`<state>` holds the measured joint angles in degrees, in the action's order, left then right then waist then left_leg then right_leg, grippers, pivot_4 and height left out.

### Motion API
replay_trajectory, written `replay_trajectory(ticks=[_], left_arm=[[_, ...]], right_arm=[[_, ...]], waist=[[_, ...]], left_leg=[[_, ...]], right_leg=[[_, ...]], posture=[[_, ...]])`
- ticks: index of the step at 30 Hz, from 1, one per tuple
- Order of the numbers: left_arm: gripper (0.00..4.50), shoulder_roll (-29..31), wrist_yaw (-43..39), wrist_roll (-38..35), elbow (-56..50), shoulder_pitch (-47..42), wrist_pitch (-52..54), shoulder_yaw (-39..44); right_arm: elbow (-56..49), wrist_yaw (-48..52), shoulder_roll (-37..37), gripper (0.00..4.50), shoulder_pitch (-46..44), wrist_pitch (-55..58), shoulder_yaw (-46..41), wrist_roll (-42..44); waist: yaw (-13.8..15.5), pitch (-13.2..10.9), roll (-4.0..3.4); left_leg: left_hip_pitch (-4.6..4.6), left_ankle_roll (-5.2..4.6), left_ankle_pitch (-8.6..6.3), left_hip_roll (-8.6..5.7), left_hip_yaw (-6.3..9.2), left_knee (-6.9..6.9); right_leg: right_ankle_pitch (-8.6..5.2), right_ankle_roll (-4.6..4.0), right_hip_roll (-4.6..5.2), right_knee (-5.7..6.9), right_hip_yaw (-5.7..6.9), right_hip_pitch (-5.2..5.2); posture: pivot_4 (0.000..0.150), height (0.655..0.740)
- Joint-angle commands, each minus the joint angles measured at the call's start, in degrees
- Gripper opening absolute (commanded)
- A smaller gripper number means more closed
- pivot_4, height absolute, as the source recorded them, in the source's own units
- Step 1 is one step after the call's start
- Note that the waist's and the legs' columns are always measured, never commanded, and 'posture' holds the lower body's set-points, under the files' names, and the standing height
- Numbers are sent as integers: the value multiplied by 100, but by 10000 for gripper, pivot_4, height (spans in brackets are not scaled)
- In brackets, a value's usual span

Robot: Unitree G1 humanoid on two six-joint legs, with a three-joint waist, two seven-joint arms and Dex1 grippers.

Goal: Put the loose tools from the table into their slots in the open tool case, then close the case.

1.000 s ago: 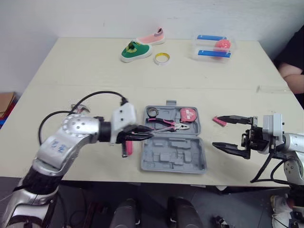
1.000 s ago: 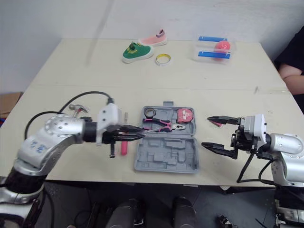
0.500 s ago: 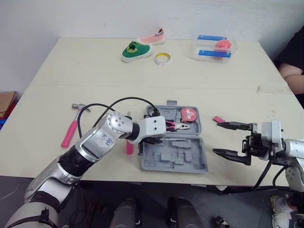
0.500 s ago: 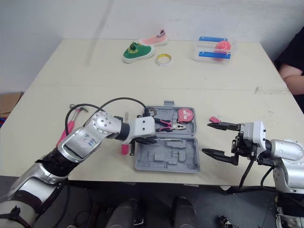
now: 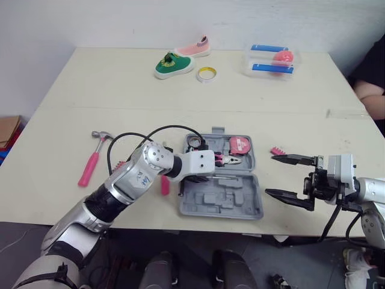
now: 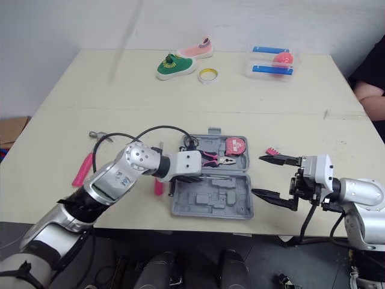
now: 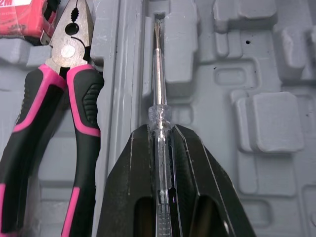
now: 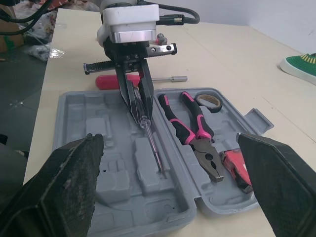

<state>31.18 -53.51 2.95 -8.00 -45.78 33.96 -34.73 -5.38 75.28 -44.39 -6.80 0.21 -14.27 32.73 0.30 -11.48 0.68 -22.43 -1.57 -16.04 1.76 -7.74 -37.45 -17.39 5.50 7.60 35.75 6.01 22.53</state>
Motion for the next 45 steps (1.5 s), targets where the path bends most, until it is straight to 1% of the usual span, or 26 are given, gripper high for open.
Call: replay_trajectory(ticks=[1,5,6,7,8,9,10,11,13,15,17,20,21,22,25,26,27,28,31,32,40,45], left_arm=[[558,-74,-67,179,13,-44,-269,16],[558,-85,-162,225,-62,25,-306,84],[4907,-136,-75,228,-71,49,-455,171],[10662,-178,-26,209,-93,57,-627,253],[13253,-195,16,213,-120,61,-771,324],[17806,-203,36,220,-134,67,-872,372],[22434,-69,-169,151,-307,66,-762,404],[25151,18,-329,53,-457,70,-640,470],[25151,86,-479,-67,-621,72,-517,589],[25151,47,-449,-219,-654,94,-606,831],[25151,93,-495,-373,-678,220,-478,1002],[25151,386,-660,-259,-616,477,-755,935],[25151,327,-578,-312,-579,546,-785,1025],[25151,163,-490,-529,-555,643,-693,1202],[25151,-439,-214,-1154,-376,978,-747,1766],[19955,-563,-175,-1279,-323,1059,-835,1883],[18195,-685,-118,-1368,-206,1161,-919,1988],[14912,-769,-82,-1418,-121,1230,-977,2059],[1658,-833,26,-1275,144,1364,-1198,2013],[740,-866,83,-1245,201,1399,-1207,1986],[740,-1221,355,-1054,638,1410,-1265,1726],[740,-1204,368,-867,802,1434,-1196,1533]], right_arm=[[-250,-91,-79,45000,-60,89,-88,83],[-291,-125,-66,45000,-67,145,-80,78],[-300,-133,-61,45000,-68,161,-75,80],[-307,-138,-55,45000,-70,173,-66,81],[-313,-140,-53,45000,-71,185,-56,82],[-317,-140,-51,45000,-73,194,-50,82],[-324,-138,-56,45000,-76,216,-52,94],[-325,-133,-59,45000,-75,241,-60,109],[-323,-120,-64,45000,-72,269,-68,122],[-304,-110,-54,45000,-79,268,-41,101],[-297,-109,-37,45000,-92,271,-18,93],[-289,-110,-27,45000,-88,275,-22,101],[-285,-103,-30,45000,-76,271,-29,102],[-282,-93,-32,45000,-58,262,-38,102],[-278,-83,-34,45000,-5,241,-67,102],[-277,-85,-33,45000,-1,236,-72,101],[-273,-81,-29,45000,13,221,-74,95],[-270,-78,-27,45000,24,210,-74,91],[-291,-86,-15,45000,84,186,-79,90],[-308,-95,-6,45000,114,172,-83,88],[-255,-89,37,45000,170,54,-47,43],[-126,-95,32,45000,106,-40,-70,15]], waist=[[1,0,0],[3,0,0],[4,0,0],[4,0,0],[4,0,0],[3,0,0],[3,0,0],[-6,0,0],[-25,0,0],[-21,0,0],[-20,0,0],[-32,0,0],[-35,0,0],[-30,0,0],[4,-1,1],[9,0,0],[9,0,0],[6,0,0],[6,0,0],[7,0,0],[58,0,0],[88,0,0]], left_leg=[[0,0,0,0,0,0],[-1,0,0,0,1,0],[-1,0,0,0,1,0],[-1,0,0,0,0,0],[-1,-1,0,0,1,0],[-1,-1,0,0,1,0],[-2,-1,0,0,1,-1],[-3,-2,0,1,1,-3],[-5,-2,0,2,1,-4],[-4,-1,1,2,1,-3],[-6,-3,1,1,2,-8],[-5,-5,0,1,2,-10],[-4,-5,0,2,2,-10],[-5,-4,0,2,2,-10],[-13,-11,-3,1,7,-22],[-29,-16,-6,1,21,-40],[-36,-20,-9,1,29,-52],[-39,-23,-11,1,30,-58],[-44,-23,-10,1,36,-61],[-46,-22,-10,1,37,-61],[-50,-23,-11,-4,38,-63],[-49,-23,-11,-2,37,-63]], right_leg=[[0,0,0,0,0,0],[0,0,0,0,0,0],[0,0,0,0,1,0],[0,0,0,0,1,0],[0,0,0,0,1,0],[0,0,1,0,1,0],[0,0,2,0,1,0],[0,0,3,1,1,0],[0,0,1,3,3,2],[0,0,-1,4,3,1],[0,0,-2,5,4,1],[0,0,-2,6,4,0],[0,0,-2,6,2,0],[0,0,-3,7,2,1],[0,0,1,10,3,0],[0,1,0,11,5,1],[1,2,0,12,4,0],[2,4,4,12,4,-1],[3,6,5,11,9,-1],[3,6,5,11,11,0],[5,9,2,10,26,0],[5,8,2,10,29,1]], posture=[[1500,7400],[1500,7400],[1500,7400],[1500,7400],[1500,7400],[1500,7400],[1500,7400],[1500,7400],[1500,7400],[1500,7400],[1500,7400],[1500,7400],[1500,7400],[1500,7400],[1500,7400],[1500,7400],[1500,7400],[1500,7400],[1500,7400],[1500,7400],[1500,7400],[1500,7400]])
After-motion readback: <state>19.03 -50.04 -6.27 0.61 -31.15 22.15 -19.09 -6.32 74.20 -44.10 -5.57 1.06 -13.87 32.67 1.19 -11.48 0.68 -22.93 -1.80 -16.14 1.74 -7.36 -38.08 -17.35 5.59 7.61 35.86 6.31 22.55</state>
